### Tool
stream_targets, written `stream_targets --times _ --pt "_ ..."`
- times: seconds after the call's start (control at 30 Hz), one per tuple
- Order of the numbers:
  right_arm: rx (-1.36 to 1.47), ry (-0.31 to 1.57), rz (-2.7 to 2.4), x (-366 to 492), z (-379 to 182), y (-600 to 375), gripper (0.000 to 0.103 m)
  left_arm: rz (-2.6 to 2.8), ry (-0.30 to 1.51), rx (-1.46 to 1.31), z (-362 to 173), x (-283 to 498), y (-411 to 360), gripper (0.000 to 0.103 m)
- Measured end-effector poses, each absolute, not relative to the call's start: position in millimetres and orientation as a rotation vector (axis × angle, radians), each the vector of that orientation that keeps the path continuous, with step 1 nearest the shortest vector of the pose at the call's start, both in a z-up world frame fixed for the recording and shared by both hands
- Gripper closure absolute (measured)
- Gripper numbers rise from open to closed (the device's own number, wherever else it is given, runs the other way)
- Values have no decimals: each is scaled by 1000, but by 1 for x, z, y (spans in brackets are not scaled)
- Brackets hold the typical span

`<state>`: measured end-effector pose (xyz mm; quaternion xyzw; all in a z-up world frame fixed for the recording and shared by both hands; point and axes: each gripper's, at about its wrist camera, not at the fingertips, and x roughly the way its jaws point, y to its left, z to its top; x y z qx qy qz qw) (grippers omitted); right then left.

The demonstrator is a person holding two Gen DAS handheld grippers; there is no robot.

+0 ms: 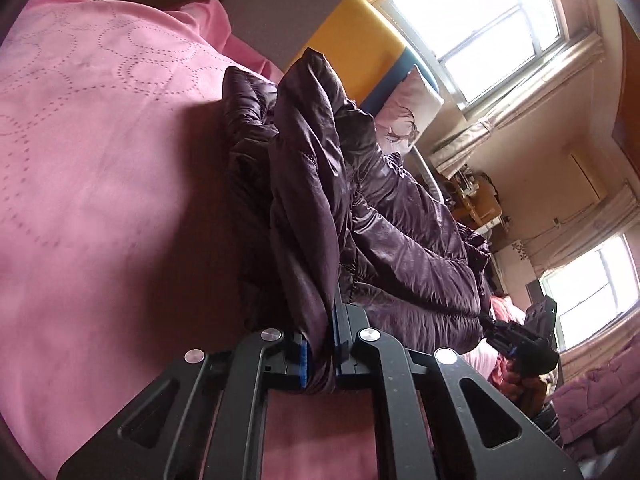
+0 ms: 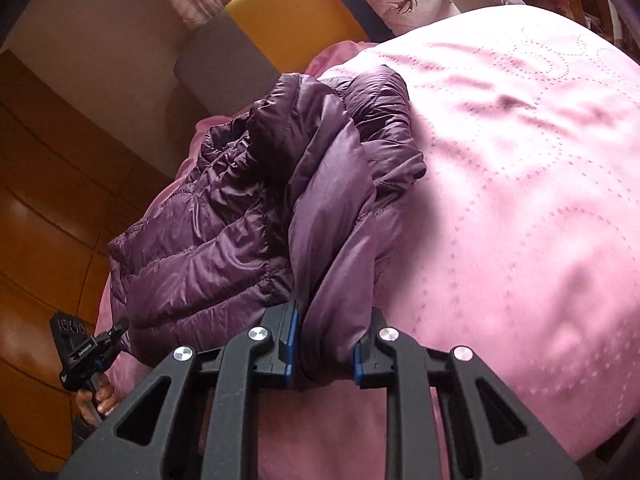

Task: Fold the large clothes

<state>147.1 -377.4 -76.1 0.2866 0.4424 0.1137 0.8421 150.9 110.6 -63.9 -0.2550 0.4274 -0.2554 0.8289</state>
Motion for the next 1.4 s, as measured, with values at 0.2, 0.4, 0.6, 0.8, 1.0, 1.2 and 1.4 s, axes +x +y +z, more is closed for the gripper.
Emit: stream_targets --times 0.2,0.4,0.6,0.8,1.0,1.2,1.4 --pt "483 962 243 104 -54 -376 64 -562 943 -510 -50 95 124 91" --pt "266 814 184 103 1 -349 55 -406 833 -397 -18 75 141 33" --pt "3 750 273 153 23 -287 37 -483 731 -277 20 93 116 33" --pt "-144 942 317 210 -34 -271 61 -585 778 -149 14 132 69 33" --pt "-134 927 297 197 -37 -279 99 -548 936 -65 -26 159 35 63" --pt "-139 842 253 169 -16 -278 103 -527 864 -106 -21 144 46 101" --pt "-121 743 229 145 21 -285 103 -550 717 -191 26 114 65 101"
